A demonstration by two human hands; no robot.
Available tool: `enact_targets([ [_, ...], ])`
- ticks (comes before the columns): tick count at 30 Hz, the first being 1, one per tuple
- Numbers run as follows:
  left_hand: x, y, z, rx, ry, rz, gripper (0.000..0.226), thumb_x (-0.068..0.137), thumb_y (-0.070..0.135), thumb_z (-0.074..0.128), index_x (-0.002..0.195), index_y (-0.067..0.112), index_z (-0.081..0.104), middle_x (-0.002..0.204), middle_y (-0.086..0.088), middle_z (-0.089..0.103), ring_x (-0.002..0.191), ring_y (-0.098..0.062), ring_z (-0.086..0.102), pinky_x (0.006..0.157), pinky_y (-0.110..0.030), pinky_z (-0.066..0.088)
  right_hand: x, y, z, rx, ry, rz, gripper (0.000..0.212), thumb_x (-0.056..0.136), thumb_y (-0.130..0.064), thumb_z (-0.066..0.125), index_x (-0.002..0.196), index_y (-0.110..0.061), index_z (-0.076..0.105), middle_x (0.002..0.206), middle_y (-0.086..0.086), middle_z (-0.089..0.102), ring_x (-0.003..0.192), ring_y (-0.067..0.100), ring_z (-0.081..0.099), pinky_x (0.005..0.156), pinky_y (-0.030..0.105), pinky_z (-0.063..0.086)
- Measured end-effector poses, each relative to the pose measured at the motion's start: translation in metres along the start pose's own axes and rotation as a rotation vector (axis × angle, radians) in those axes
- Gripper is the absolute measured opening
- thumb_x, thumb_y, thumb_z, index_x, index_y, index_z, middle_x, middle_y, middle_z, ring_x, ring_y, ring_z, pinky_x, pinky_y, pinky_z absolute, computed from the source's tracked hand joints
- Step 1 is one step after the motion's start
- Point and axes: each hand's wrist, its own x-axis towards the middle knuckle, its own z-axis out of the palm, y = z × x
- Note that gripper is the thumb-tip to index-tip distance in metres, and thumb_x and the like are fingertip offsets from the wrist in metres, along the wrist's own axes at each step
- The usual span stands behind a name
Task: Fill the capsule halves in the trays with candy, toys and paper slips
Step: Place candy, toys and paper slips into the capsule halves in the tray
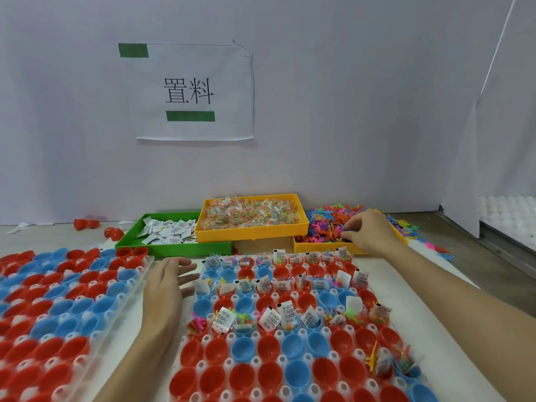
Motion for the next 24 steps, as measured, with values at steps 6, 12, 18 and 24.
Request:
enact_targets([
  [6,0.0,-0.001,0.0,0.027,-0.008,0.018,0.034,0.106,0.026,0.033,0.097,0.014,0.064,0.1,-0.003,0.071,0.093,-0.02,0.067,0.068,-0.031,0.049,-0.002,0.007,0.006,0.037,0.069,-0.01,0.02,0.096,-0.01,0.062,0.113,-0.007,0.072,0.114,0.01,0.071,0.101,0.02,0.063,0.087,0.029,0.048],
  [12,0.0,0.0,0.0,0.029,-0.011,0.021,0.034,0.106,0.027,0.033,0.097,0.015,0.064,0.1,-0.003,0.071,0.093,-0.019,0.067,0.069,-0.032,0.05,-0.004,0.025,0.006,0.327,0.202,0.112,0.021,0.1,-0.011,0.055,0.112,-0.011,0.073,0.114,0.007,0.07,0.096,0.018,0.061,0.083,0.034,0.051],
  [18,-0.002,0.002,0.0,0.034,-0.012,0.033,0.035,0.106,0.025,0.033,0.097,0.014,0.065,0.099,-0.004,0.071,0.092,-0.021,0.067,0.068,-0.032,0.05,0.0,0.031,0.004,0.822,0.208,0.333,0.024,0.101,-0.012,0.054,0.119,-0.002,0.068,0.108,0.009,0.067,0.082,0.011,0.061,0.08,0.029,0.053],
  [24,-0.001,0.001,0.001,0.051,-0.005,0.041,0.034,0.105,0.025,0.033,0.095,0.015,0.065,0.097,-0.003,0.07,0.09,-0.021,0.067,0.068,-0.032,0.05,-0.006,0.032,0.003,0.993,0.254,0.328,0.026,0.096,-0.013,0.063,0.119,0.0,0.066,0.095,0.007,0.069,0.087,0.018,0.067,0.076,0.026,0.054],
])
